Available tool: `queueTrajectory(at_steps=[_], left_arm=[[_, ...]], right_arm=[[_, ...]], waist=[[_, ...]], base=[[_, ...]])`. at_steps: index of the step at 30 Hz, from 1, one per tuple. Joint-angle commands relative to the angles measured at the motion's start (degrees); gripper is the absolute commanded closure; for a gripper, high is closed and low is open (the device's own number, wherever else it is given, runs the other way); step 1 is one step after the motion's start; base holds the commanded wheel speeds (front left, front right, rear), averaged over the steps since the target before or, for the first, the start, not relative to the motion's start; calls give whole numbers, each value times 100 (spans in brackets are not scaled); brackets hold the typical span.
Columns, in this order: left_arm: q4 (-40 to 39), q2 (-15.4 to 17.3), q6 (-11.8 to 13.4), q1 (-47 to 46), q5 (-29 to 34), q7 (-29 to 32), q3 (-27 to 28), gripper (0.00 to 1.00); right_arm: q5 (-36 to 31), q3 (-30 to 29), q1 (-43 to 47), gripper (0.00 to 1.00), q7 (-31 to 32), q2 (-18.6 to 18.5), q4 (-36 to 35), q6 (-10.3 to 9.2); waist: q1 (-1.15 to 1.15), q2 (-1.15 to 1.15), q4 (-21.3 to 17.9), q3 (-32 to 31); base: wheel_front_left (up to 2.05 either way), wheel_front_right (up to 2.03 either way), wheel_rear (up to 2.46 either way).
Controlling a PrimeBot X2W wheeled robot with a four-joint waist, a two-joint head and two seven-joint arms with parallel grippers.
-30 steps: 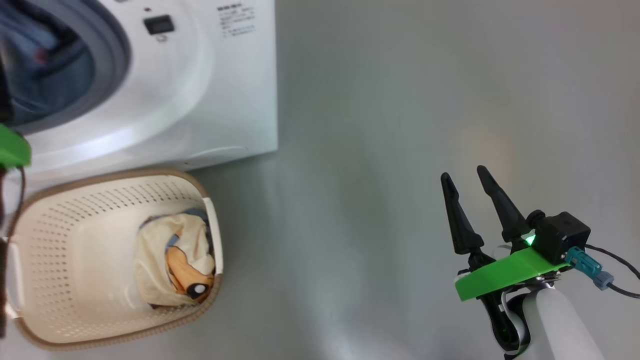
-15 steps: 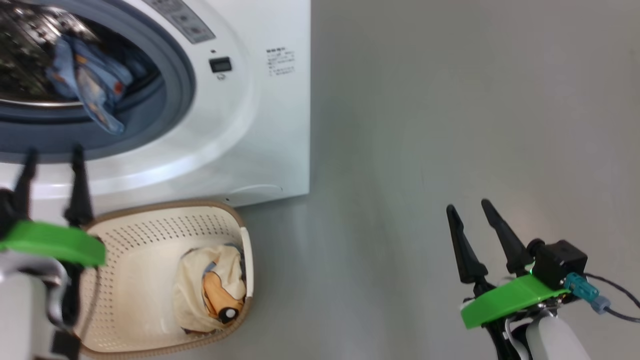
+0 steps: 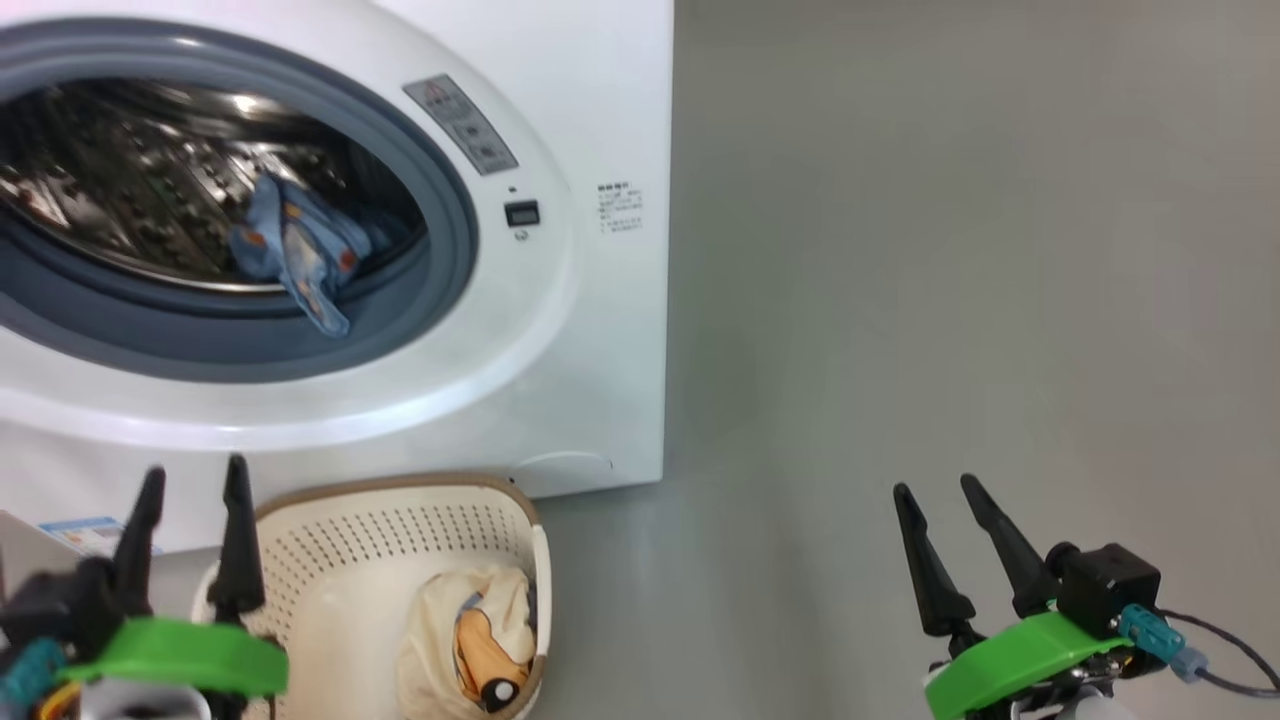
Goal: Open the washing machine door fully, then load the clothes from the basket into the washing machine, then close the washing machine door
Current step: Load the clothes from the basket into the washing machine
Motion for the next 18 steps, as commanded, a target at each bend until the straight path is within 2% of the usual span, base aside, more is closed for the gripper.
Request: queueTrajectory(at_steps=[1, 8, 18], left_arm=[[-226, 81, -13, 66, 112, -30, 223, 0], [-584, -211, -52, 635, 130, -30, 282, 0], [-664, -341, -83, 772, 250, -30, 198, 0]], right_arm=[[7, 168, 28, 0, -69, 3, -115, 9], [75, 211, 195, 0, -65, 3, -122, 9], [90, 264, 240, 0, -47, 3, -174, 9]], waist=[[0, 0, 94, -302], [0, 0, 52, -569], [0, 0, 26, -525]], base=[[0, 0, 0], [0, 0, 0], [0, 0, 0]])
